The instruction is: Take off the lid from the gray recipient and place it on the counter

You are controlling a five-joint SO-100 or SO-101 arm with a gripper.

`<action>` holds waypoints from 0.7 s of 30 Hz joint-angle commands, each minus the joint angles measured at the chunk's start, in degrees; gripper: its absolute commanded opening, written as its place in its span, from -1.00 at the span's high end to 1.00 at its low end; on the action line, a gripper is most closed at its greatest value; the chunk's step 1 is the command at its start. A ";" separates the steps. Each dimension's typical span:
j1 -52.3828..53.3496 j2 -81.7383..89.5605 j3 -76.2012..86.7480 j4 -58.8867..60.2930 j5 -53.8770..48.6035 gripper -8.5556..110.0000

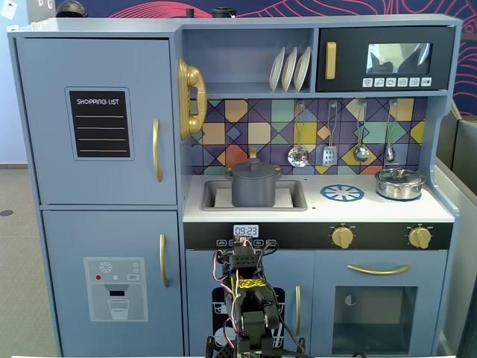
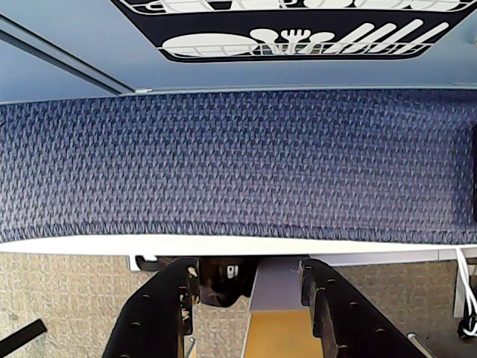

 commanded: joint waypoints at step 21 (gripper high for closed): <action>5.01 -0.53 -5.01 6.24 4.75 0.86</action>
